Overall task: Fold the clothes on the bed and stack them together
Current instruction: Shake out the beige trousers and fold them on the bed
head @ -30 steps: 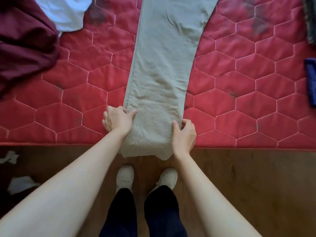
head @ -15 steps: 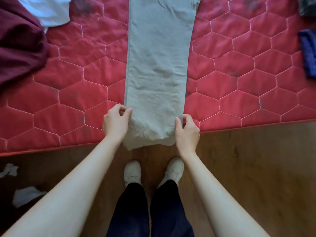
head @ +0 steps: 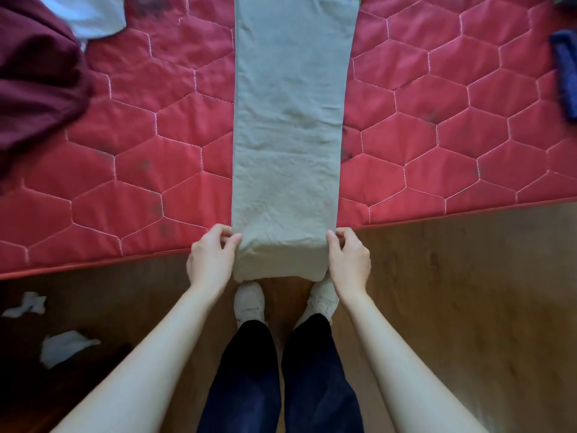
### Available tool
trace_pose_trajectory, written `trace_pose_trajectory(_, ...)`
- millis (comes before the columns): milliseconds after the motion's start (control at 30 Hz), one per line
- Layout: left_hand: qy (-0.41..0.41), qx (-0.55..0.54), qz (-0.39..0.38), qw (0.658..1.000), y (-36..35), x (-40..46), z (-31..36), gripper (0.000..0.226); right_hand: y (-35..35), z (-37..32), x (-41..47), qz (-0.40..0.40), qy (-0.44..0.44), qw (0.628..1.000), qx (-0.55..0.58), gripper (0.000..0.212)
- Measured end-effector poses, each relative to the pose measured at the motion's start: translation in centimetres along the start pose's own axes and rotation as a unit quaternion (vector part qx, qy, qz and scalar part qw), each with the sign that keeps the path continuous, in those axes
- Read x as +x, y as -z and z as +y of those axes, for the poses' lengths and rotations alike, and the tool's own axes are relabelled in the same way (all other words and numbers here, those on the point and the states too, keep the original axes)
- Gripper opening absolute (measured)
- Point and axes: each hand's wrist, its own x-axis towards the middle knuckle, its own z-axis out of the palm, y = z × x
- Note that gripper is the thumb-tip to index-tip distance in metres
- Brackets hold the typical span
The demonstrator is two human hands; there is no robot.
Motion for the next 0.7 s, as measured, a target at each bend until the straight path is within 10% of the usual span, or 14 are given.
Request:
trace_pose_trajectory(400, 0.043, 0.015, 0.059, 0.997, -0.8, -0.7, -1.5, 0.009, -0.2, 1.6, -1.0, 0.008, 0.03, 0.999, -0.021, 0.017)
trace_pose_trajectory(700, -0.085, -0.034, 0.071, 0.993, -0.8, 1.9, 1.3, 0.036, -0.2, -1.3, 2.6, 0.056, 0.087, 0.994, -0.018, 0.041)
